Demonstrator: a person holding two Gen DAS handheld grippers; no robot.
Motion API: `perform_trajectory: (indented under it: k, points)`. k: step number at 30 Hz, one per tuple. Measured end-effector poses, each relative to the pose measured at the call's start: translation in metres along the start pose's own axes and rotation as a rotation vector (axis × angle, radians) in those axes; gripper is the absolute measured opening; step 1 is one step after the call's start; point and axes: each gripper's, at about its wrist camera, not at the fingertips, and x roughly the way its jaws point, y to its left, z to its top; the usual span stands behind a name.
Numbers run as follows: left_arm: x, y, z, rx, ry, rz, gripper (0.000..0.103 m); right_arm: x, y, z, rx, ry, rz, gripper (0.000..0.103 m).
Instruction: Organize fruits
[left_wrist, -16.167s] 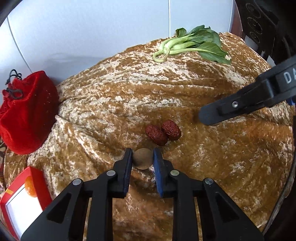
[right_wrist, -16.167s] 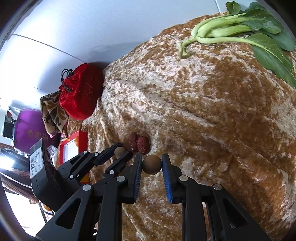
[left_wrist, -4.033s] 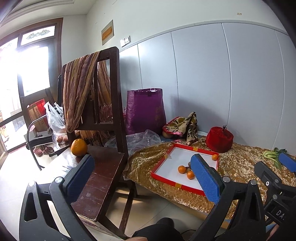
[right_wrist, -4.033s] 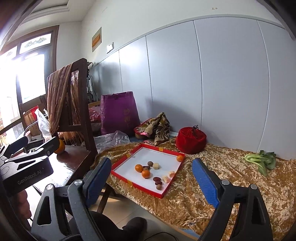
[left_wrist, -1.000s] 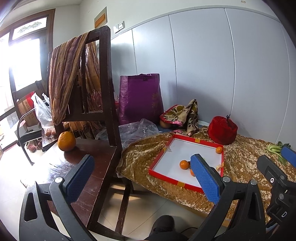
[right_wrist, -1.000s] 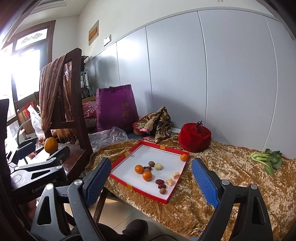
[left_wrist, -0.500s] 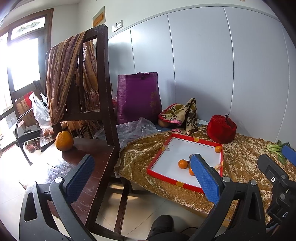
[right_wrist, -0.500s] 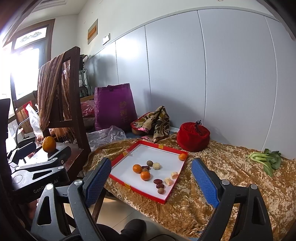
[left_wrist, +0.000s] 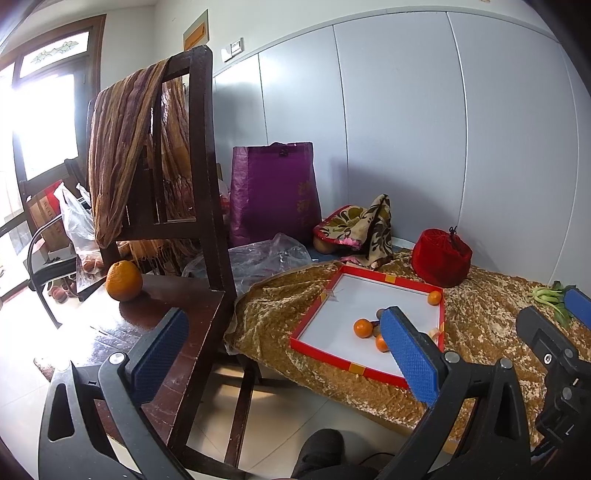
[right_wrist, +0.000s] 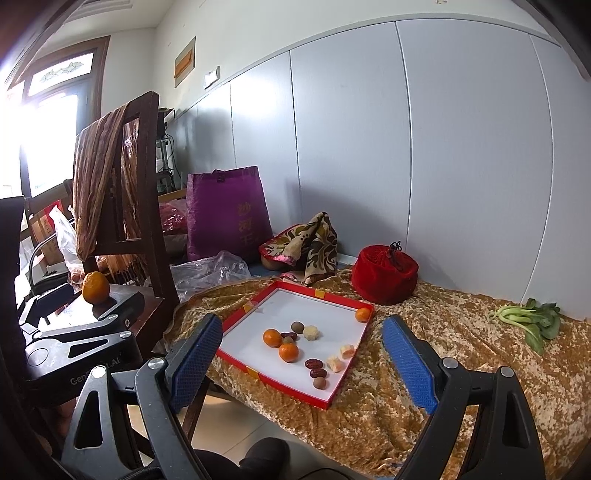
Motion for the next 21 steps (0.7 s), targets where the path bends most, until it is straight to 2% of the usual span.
perform_trajectory:
  k: [21]
  points:
    - [0.024, -0.001, -0.002, -0.005, 0.03, -0.006, 0.103, 0.013, 0.001, -0.002, -0.014, 0.016, -0.023, 0.09]
